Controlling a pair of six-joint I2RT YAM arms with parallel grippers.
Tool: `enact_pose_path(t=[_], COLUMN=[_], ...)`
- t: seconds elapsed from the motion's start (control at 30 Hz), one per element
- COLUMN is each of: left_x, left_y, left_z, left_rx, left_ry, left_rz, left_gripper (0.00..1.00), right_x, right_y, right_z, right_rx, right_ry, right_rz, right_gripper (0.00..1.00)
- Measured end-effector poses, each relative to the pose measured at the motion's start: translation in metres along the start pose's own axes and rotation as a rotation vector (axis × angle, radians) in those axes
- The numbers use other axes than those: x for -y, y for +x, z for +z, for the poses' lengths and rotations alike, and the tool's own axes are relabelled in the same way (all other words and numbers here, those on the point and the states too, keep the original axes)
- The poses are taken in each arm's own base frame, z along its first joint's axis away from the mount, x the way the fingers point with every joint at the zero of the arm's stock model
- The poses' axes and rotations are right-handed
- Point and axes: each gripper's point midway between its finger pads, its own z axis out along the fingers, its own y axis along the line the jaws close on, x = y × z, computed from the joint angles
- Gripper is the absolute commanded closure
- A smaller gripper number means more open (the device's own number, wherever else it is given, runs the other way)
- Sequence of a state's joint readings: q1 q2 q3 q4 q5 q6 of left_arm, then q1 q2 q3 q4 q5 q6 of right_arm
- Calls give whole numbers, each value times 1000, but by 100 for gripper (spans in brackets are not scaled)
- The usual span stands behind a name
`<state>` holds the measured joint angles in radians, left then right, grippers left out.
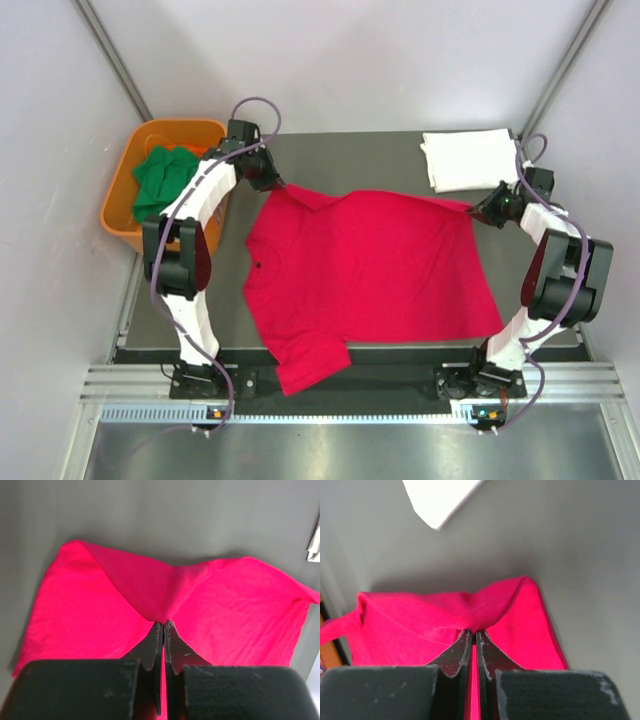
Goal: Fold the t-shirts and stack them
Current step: Fold the tshirt
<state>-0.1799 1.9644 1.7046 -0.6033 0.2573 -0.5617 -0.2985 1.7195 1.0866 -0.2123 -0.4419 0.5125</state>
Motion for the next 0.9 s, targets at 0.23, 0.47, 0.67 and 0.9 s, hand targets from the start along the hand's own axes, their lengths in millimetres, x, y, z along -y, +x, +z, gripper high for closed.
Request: enact_pose_path(t=[0.23,0.47,0.67,0.9], left_x=[11,1,-14,-32], left_y=[-5,9,37,73], left_z=[-32,-57,-61,-68], left_rx=[53,66,17,-46], left_ry=[11,-31,-59,-91], left_rz=[39,57,60,73], left_gripper=[100,100,100,100], right_x=[6,20,48,60], right_y=[11,23,45,51], right_z=[-17,-20,-27,-32], right_rx=[-18,-43,-79,-87], right_ry=[49,97,224,295], right_rz=[-3,25,60,70], right_gripper=[100,100,100,100])
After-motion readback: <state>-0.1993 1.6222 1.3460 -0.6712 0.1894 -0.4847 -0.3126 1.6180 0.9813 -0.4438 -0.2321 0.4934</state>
